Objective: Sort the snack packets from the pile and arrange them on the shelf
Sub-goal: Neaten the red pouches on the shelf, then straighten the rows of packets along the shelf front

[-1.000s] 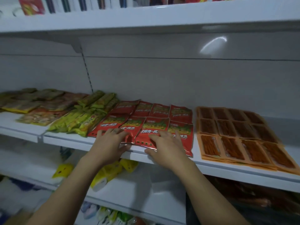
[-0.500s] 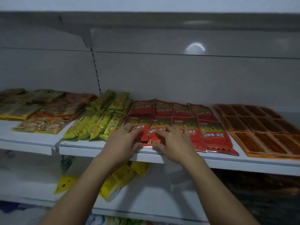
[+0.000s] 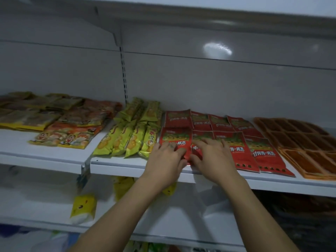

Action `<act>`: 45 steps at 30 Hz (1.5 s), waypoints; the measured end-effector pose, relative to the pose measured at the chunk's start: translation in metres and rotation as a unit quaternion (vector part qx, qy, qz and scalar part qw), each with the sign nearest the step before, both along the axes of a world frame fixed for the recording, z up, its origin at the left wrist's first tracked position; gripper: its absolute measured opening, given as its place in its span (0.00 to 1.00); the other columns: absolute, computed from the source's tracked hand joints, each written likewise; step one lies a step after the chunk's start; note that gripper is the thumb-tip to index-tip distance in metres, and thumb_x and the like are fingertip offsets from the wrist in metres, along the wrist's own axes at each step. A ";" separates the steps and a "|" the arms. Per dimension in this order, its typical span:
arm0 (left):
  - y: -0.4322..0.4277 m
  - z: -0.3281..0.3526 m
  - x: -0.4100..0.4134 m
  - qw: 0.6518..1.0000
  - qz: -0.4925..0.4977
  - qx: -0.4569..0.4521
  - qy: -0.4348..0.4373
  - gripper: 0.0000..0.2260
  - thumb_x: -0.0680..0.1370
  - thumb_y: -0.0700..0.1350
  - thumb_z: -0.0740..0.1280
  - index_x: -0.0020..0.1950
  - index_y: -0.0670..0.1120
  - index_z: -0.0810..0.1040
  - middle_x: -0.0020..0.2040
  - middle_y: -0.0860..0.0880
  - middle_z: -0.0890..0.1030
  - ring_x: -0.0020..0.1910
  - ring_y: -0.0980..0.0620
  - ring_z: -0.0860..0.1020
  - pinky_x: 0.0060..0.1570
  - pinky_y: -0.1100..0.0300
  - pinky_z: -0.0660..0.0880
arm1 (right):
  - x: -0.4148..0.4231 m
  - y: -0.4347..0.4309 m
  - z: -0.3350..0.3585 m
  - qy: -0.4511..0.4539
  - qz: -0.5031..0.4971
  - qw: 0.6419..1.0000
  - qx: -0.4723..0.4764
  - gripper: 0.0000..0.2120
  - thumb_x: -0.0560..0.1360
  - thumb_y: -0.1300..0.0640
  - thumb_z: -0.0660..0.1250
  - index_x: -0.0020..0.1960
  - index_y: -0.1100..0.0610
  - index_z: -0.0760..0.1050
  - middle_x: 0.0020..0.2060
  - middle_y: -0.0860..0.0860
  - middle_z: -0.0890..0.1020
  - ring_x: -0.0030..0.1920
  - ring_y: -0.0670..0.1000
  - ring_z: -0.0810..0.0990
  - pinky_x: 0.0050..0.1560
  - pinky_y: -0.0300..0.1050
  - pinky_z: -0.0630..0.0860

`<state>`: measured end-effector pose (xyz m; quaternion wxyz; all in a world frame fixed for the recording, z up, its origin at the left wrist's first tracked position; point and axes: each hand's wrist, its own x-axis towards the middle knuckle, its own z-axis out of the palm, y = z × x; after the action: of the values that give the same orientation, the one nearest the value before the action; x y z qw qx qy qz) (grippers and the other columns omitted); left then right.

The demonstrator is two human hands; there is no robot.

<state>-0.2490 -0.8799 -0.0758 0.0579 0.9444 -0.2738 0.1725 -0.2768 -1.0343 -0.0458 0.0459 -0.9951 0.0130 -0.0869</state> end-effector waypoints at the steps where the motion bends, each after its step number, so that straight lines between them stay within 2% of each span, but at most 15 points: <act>1: 0.008 0.002 0.000 1.000 0.005 -0.003 -0.014 0.17 0.80 0.56 0.58 0.62 0.52 0.79 0.59 0.48 0.80 0.59 0.46 0.75 0.55 0.51 0.66 | 0.003 0.007 0.001 -0.012 0.016 1.000 0.008 0.24 0.80 0.42 0.60 0.75 0.43 0.64 0.73 0.50 0.68 0.73 0.52 0.64 0.76 0.56 0.49; 3: 0.030 0.008 0.000 0.999 0.028 -0.005 -0.038 0.16 0.76 0.56 0.60 0.56 0.51 0.82 0.54 0.48 0.82 0.53 0.46 0.79 0.49 0.51 0.70 | 0.009 0.023 0.003 -0.018 0.046 0.998 0.028 0.24 0.79 0.42 0.60 0.75 0.44 0.64 0.73 0.49 0.68 0.73 0.52 0.64 0.76 0.54 0.50; 5: 0.057 0.017 0.004 0.996 0.061 -0.003 -0.064 0.13 0.75 0.54 0.65 0.54 0.52 0.83 0.52 0.48 0.83 0.51 0.45 0.80 0.47 0.51 0.72 | 0.019 0.040 0.005 -0.018 0.076 0.995 0.054 0.25 0.80 0.41 0.60 0.75 0.44 0.64 0.73 0.49 0.68 0.72 0.52 0.65 0.75 0.53 0.52; 7: 0.086 0.027 0.009 0.993 0.105 0.016 -0.047 0.13 0.78 0.54 0.67 0.60 0.54 0.80 0.58 0.48 0.82 0.57 0.44 0.78 0.51 0.49 0.71 | 0.030 0.059 0.007 -0.015 0.108 0.991 0.074 0.25 0.80 0.40 0.59 0.75 0.43 0.63 0.73 0.50 0.68 0.72 0.53 0.66 0.73 0.52 0.56; 10: 0.123 0.036 0.019 0.974 0.215 0.048 0.055 0.22 0.82 0.60 0.56 0.75 0.59 0.63 0.73 0.46 0.69 0.70 0.41 0.68 0.63 0.44 0.64 | 0.048 0.084 0.007 0.015 0.151 0.985 0.085 0.25 0.80 0.40 0.58 0.76 0.43 0.62 0.72 0.52 0.69 0.71 0.55 0.67 0.69 0.52 0.61; 11: 0.134 0.036 0.022 0.963 0.248 0.056 0.086 0.23 0.82 0.61 0.53 0.77 0.60 0.58 0.75 0.45 0.65 0.72 0.40 0.65 0.66 0.43 0.61 | 0.053 0.092 0.007 0.028 0.160 0.983 0.082 0.25 0.80 0.40 0.58 0.76 0.43 0.62 0.73 0.53 0.68 0.71 0.56 0.67 0.68 0.53 0.61; 13: 0.148 0.034 0.029 0.951 0.270 0.060 0.136 0.23 0.83 0.62 0.49 0.78 0.62 0.56 0.77 0.44 0.62 0.74 0.39 0.63 0.68 0.40 0.58 | 0.061 0.105 0.007 0.049 0.159 0.983 0.077 0.23 0.81 0.42 0.57 0.75 0.45 0.65 0.72 0.54 0.69 0.71 0.57 0.68 0.67 0.53 0.63; 17: 0.156 0.027 0.040 0.962 0.216 0.031 0.164 0.20 0.84 0.60 0.49 0.73 0.60 0.67 0.72 0.47 0.71 0.69 0.43 0.69 0.65 0.43 0.59 | 0.062 0.117 0.002 0.076 0.133 0.985 0.075 0.19 0.82 0.45 0.55 0.68 0.50 0.75 0.71 0.55 0.70 0.68 0.59 0.70 0.64 0.52 0.66; 19: 0.161 0.027 0.044 0.972 0.194 0.033 0.131 0.19 0.84 0.59 0.50 0.70 0.59 0.71 0.67 0.48 0.76 0.66 0.45 0.72 0.63 0.45 0.60 | 0.062 0.119 0.003 0.079 0.125 0.986 0.074 0.19 0.82 0.46 0.56 0.69 0.49 0.74 0.72 0.54 0.69 0.69 0.58 0.70 0.66 0.52 0.66; 22: 0.176 0.029 0.050 0.981 0.154 0.049 0.111 0.19 0.83 0.59 0.50 0.71 0.58 0.69 0.65 0.49 0.77 0.64 0.45 0.73 0.61 0.47 0.61 | 0.066 0.127 0.009 0.064 0.102 0.991 0.057 0.21 0.81 0.45 0.58 0.73 0.46 0.69 0.70 0.52 0.73 0.68 0.57 0.71 0.66 0.53 0.66; 27: 0.223 0.036 0.060 0.993 0.088 0.027 0.078 0.21 0.83 0.60 0.51 0.74 0.58 0.65 0.71 0.52 0.73 0.68 0.47 0.70 0.61 0.48 0.61 | 0.072 0.188 0.025 0.000 0.073 0.996 0.046 0.24 0.80 0.40 0.58 0.74 0.43 0.66 0.72 0.49 0.70 0.71 0.54 0.68 0.69 0.53 0.62; 31: 0.294 0.028 0.075 0.994 0.100 0.028 0.043 0.21 0.82 0.60 0.51 0.74 0.58 0.67 0.70 0.53 0.73 0.67 0.49 0.70 0.63 0.48 0.62 | 0.080 0.261 0.017 0.005 0.094 0.995 0.025 0.24 0.80 0.38 0.57 0.74 0.43 0.66 0.73 0.49 0.69 0.72 0.53 0.66 0.72 0.54 0.56; 37: 0.372 0.010 0.090 0.989 0.115 0.035 0.085 0.19 0.82 0.57 0.57 0.74 0.58 0.67 0.73 0.53 0.69 0.69 0.48 0.68 0.61 0.50 0.63 | 0.098 0.342 -0.008 0.030 0.095 0.995 0.019 0.19 0.81 0.45 0.56 0.70 0.46 0.71 0.70 0.51 0.71 0.71 0.54 0.67 0.73 0.57 0.52; 41: 0.387 -0.002 0.092 0.991 0.084 0.043 0.098 0.20 0.83 0.56 0.55 0.75 0.60 0.63 0.74 0.54 0.66 0.70 0.48 0.65 0.61 0.50 0.62 | 0.098 0.358 -0.019 0.048 0.065 0.997 0.008 0.19 0.80 0.46 0.58 0.68 0.47 0.72 0.67 0.48 0.73 0.68 0.54 0.69 0.72 0.55 0.57; 45: 0.392 0.001 0.096 0.992 0.059 0.037 0.103 0.20 0.83 0.57 0.54 0.75 0.60 0.62 0.75 0.53 0.65 0.72 0.49 0.63 0.63 0.50 0.59 | 0.100 0.361 -0.009 0.045 0.042 0.998 0.015 0.19 0.80 0.45 0.58 0.70 0.46 0.71 0.70 0.49 0.72 0.70 0.54 0.68 0.72 0.54 0.58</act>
<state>-0.1532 -0.4874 -0.0745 0.0407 0.9731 -0.2166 0.0677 -0.1765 -0.6730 -0.0547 0.0634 -0.9969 -0.0259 -0.0400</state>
